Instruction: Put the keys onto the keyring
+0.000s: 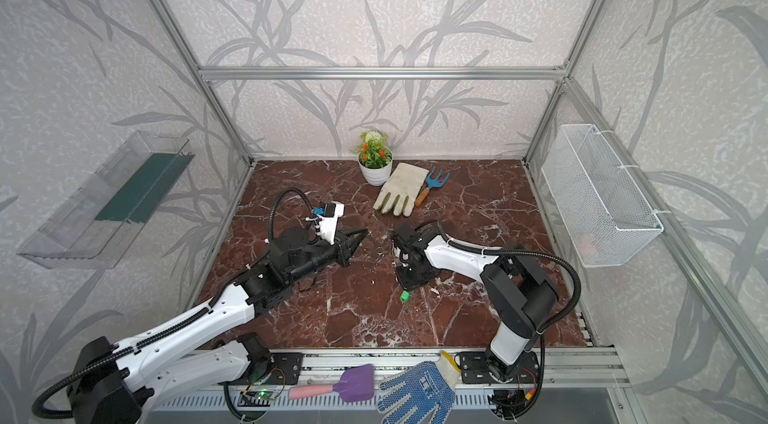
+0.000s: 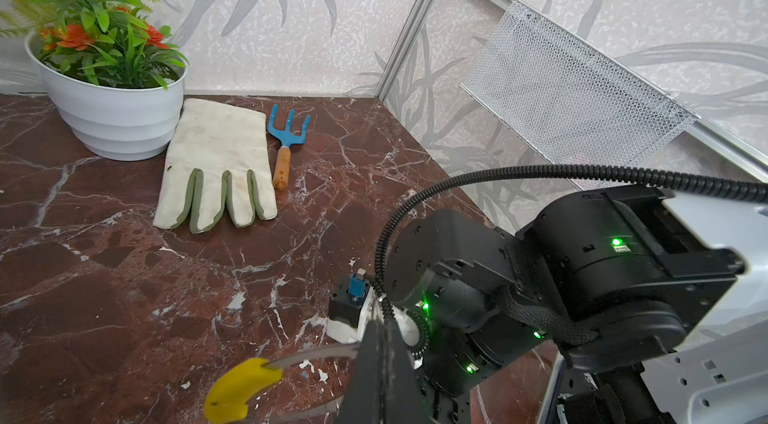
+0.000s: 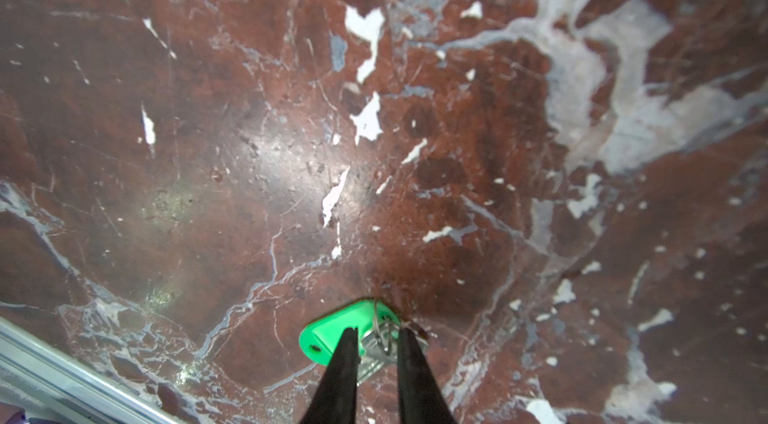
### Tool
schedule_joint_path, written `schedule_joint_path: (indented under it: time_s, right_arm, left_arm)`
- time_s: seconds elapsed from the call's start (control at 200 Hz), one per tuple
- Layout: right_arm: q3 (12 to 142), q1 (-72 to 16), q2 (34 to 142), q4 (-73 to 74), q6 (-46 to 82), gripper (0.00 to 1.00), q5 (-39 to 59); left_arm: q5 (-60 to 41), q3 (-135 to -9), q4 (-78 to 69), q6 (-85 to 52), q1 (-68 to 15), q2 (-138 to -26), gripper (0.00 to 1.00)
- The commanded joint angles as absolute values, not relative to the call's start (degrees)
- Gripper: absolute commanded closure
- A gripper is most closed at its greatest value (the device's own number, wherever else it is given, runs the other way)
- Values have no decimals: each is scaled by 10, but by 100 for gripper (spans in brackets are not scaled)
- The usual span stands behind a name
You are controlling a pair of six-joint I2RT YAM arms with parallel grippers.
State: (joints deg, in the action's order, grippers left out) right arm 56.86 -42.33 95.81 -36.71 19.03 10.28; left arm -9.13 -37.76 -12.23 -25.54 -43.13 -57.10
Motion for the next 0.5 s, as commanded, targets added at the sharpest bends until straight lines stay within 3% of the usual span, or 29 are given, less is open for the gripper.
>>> schedule_joint_path:
  time_s: [0.0, 0.27, 0.495]
  right_arm:
    - [556, -423, 916, -357, 202, 75, 87]
    - [456, -423, 800, -265, 230, 67, 71]
    - [334, -424, 722, -96, 218, 68, 92]
  left_arm:
    - [-94, -376, -135, -256, -433, -570, 100]
    - [-96, -376, -137, -257, -432, -571, 100]
    - [-98, -375, -139, -259, -433, -571, 100]
